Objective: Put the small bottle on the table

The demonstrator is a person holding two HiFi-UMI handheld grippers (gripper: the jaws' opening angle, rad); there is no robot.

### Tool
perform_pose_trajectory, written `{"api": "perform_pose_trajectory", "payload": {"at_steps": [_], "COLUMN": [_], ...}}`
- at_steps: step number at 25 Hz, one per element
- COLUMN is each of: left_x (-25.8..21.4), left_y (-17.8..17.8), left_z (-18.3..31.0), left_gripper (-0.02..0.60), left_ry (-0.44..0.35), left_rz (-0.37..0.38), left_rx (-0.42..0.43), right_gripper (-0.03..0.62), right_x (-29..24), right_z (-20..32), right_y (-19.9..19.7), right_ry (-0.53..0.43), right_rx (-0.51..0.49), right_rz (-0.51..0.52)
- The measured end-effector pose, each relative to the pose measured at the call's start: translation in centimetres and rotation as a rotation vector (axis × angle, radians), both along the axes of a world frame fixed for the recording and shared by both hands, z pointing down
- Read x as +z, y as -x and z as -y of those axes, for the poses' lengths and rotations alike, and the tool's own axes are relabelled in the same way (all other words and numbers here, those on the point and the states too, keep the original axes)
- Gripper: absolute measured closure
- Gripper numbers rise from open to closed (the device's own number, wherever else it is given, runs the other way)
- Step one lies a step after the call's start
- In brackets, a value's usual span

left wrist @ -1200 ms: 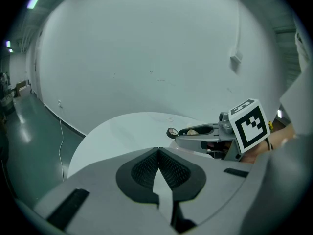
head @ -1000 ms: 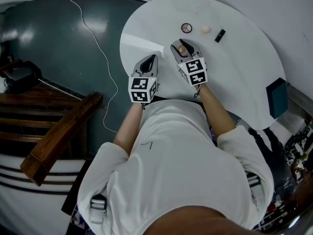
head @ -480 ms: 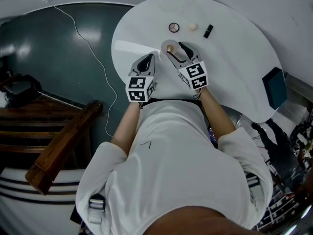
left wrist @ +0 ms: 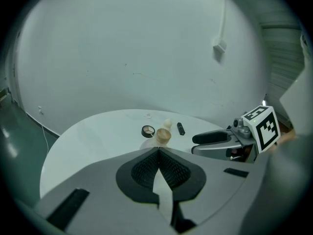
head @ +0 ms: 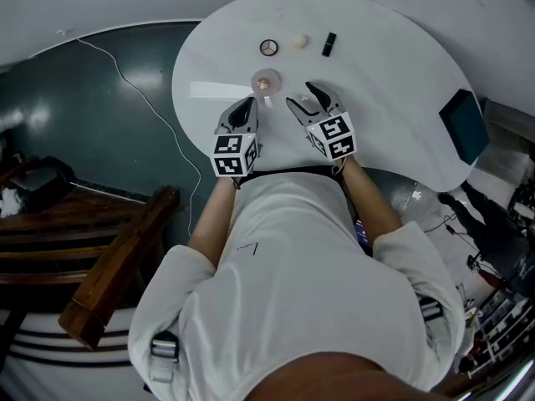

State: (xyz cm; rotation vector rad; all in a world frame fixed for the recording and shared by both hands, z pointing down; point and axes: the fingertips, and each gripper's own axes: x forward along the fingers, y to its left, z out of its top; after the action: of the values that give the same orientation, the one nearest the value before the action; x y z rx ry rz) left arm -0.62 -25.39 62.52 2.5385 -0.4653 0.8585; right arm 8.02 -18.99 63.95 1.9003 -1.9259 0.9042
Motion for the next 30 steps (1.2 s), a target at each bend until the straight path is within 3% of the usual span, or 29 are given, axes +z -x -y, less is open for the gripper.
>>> {"api": "perform_pose_trajectory", "payload": {"at_steps": [17, 30], "left_x": [-0.3, -4.1], "left_y": [-6.9, -10.9], "left_z": [-6.8, -8.0], "left_gripper": [0.569, 0.569], "left_ry": [0.012, -0.03], "left_rz": [-0.027, -0.116], "left_rx": [0.195, 0.223], "right_gripper": [0.595, 0.595], "right_x": [0.5, -3.5], "right_z": [-9.6, -11.4], "right_y": [-6.3, -9.3], "right_ry": [0.044, -0.033], "right_rx": [0.28, 0.36], "right_rz": [-0.025, -0.054]}}
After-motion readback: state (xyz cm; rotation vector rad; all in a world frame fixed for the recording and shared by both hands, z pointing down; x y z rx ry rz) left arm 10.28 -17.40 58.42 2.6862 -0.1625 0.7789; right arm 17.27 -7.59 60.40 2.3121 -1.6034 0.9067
